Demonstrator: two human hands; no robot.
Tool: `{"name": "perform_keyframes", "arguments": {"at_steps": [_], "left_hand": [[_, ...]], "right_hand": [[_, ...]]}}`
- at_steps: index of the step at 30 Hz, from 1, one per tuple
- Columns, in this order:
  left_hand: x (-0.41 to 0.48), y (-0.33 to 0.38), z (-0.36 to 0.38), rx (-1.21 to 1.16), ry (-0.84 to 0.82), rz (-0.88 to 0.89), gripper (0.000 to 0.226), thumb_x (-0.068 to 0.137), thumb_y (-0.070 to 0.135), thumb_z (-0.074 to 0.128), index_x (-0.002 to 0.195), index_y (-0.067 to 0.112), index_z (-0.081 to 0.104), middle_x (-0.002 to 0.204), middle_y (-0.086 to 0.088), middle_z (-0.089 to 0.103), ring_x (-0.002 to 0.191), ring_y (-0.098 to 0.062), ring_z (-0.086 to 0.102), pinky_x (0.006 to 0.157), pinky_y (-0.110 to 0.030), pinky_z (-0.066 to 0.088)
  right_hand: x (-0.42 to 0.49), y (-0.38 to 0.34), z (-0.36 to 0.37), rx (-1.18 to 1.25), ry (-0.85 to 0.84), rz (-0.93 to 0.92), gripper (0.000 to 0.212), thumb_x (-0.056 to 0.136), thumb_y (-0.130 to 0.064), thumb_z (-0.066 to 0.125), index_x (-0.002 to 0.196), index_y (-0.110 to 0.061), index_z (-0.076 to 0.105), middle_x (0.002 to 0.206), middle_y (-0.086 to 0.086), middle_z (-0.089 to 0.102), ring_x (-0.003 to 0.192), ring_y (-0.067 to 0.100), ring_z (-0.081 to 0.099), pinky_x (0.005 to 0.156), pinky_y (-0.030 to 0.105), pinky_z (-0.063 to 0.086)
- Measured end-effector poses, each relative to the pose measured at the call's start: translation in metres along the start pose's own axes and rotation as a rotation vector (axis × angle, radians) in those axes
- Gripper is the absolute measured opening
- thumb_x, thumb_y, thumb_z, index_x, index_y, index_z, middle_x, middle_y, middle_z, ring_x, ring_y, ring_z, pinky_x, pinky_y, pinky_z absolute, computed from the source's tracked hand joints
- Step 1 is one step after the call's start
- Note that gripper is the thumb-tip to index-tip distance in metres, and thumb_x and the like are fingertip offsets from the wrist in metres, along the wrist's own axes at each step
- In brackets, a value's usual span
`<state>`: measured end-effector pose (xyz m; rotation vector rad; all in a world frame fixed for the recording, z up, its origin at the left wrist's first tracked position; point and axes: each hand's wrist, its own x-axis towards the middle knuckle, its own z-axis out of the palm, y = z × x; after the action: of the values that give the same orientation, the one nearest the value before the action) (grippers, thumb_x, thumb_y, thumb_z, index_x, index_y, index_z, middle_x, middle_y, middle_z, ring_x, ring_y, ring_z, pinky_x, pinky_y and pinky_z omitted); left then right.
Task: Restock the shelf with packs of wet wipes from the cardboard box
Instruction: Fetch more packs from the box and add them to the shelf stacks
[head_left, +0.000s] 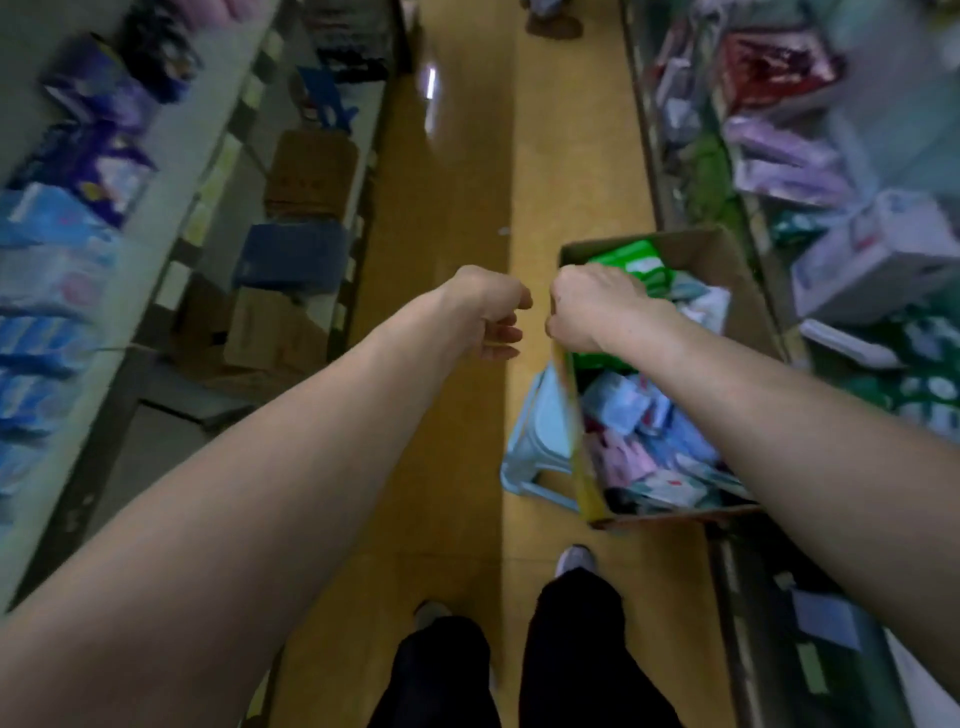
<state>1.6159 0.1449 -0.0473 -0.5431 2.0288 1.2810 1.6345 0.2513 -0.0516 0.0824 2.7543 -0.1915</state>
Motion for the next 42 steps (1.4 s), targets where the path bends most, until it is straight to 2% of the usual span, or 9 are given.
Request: {"name": "perform_keyframes", "arguments": {"at_steps": [5, 9, 16, 19, 23, 29, 32, 36, 42], "left_hand": [[0.034, 0.02, 0.098, 0.042, -0.128, -0.071, 0.023, 0.096, 0.01, 0.051, 0.074, 0.012, 0.044, 0.068, -0.003, 0.044, 0.056, -0.014, 0.044, 0.055, -0.03, 0.044], [0.064, 0.022, 0.156, 0.075, -0.166, -0.157, 0.011, 0.096, 0.015, 0.054, 0.089, 0.008, 0.047, 0.075, -0.005, 0.046, 0.06, -0.015, 0.049, 0.051, -0.03, 0.048], [0.117, 0.01, 0.213, 0.105, -0.16, -0.268, 0.018, 0.095, 0.012, 0.054, 0.078, 0.009, 0.047, 0.078, -0.004, 0.047, 0.06, -0.015, 0.051, 0.05, -0.031, 0.045], [0.137, 0.0, 0.225, 0.085, -0.159, -0.314, 0.01, 0.094, 0.013, 0.056, 0.089, 0.005, 0.051, 0.081, -0.006, 0.048, 0.064, -0.016, 0.052, 0.051, -0.032, 0.046], [0.159, -0.013, 0.235, 0.026, -0.173, -0.326, 0.014, 0.095, 0.012, 0.056, 0.082, 0.008, 0.051, 0.084, -0.006, 0.05, 0.069, -0.017, 0.054, 0.057, -0.032, 0.048], [0.178, -0.03, 0.238, -0.059, -0.214, -0.266, 0.011, 0.092, 0.007, 0.056, 0.097, 0.015, 0.061, 0.082, -0.005, 0.06, 0.075, -0.017, 0.057, 0.062, -0.03, 0.05], [0.185, -0.037, 0.236, -0.076, -0.242, -0.247, 0.019, 0.091, 0.009, 0.06, 0.108, 0.016, 0.063, 0.086, -0.003, 0.062, 0.084, -0.017, 0.058, 0.062, -0.028, 0.048], [0.187, -0.044, 0.239, -0.089, -0.286, -0.266, 0.032, 0.093, 0.013, 0.06, 0.124, 0.016, 0.059, 0.104, -0.005, 0.064, 0.097, -0.019, 0.06, 0.069, -0.031, 0.05], [0.182, -0.041, 0.254, 0.041, -0.331, -0.157, 0.078, 0.086, 0.011, 0.069, 0.15, 0.021, 0.025, 0.116, -0.004, 0.06, 0.102, -0.018, 0.058, 0.073, -0.031, 0.051]], "right_hand": [[0.011, 0.097, 0.017, 0.062, -0.049, 0.104, 0.035, 0.09, -0.02, 0.057, 0.122, -0.005, 0.058, 0.129, 0.018, 0.057, 0.119, 0.033, 0.055, 0.091, 0.034, 0.045], [0.026, 0.171, 0.037, 0.05, -0.109, 0.179, 0.035, 0.091, -0.019, 0.054, 0.123, -0.005, 0.057, 0.131, 0.018, 0.056, 0.121, 0.034, 0.052, 0.095, 0.033, 0.041], [0.062, 0.26, 0.081, 0.081, -0.23, 0.305, 0.031, 0.089, -0.015, 0.056, 0.117, -0.005, 0.059, 0.121, 0.018, 0.059, 0.109, 0.034, 0.058, 0.073, 0.029, 0.039], [0.075, 0.27, 0.106, 0.127, -0.26, 0.32, 0.03, 0.09, -0.015, 0.057, 0.118, -0.005, 0.06, 0.119, 0.018, 0.06, 0.107, 0.034, 0.059, 0.071, 0.028, 0.039], [0.095, 0.268, 0.141, 0.233, -0.217, 0.302, 0.033, 0.091, -0.011, 0.053, 0.124, -0.006, 0.05, 0.124, 0.018, 0.056, 0.111, 0.036, 0.056, 0.076, 0.032, 0.041], [0.136, 0.264, 0.178, 0.523, -0.092, 0.451, 0.064, 0.091, -0.011, 0.057, 0.146, -0.007, 0.025, 0.144, 0.016, 0.039, 0.127, 0.036, 0.044, 0.098, 0.037, 0.04], [0.155, 0.265, 0.188, 0.549, 0.021, 0.533, 0.057, 0.089, -0.015, 0.058, 0.141, -0.012, 0.034, 0.141, 0.014, 0.041, 0.127, 0.035, 0.044, 0.1, 0.038, 0.039], [0.163, 0.261, 0.194, 0.479, 0.01, 0.489, 0.039, 0.089, -0.02, 0.06, 0.125, -0.008, 0.05, 0.134, 0.015, 0.048, 0.125, 0.033, 0.045, 0.096, 0.035, 0.041], [0.134, 0.267, 0.175, 0.41, -0.067, 0.338, 0.033, 0.088, -0.029, 0.057, 0.116, -0.011, 0.052, 0.121, 0.016, 0.057, 0.111, 0.035, 0.055, 0.081, 0.033, 0.041]]}}
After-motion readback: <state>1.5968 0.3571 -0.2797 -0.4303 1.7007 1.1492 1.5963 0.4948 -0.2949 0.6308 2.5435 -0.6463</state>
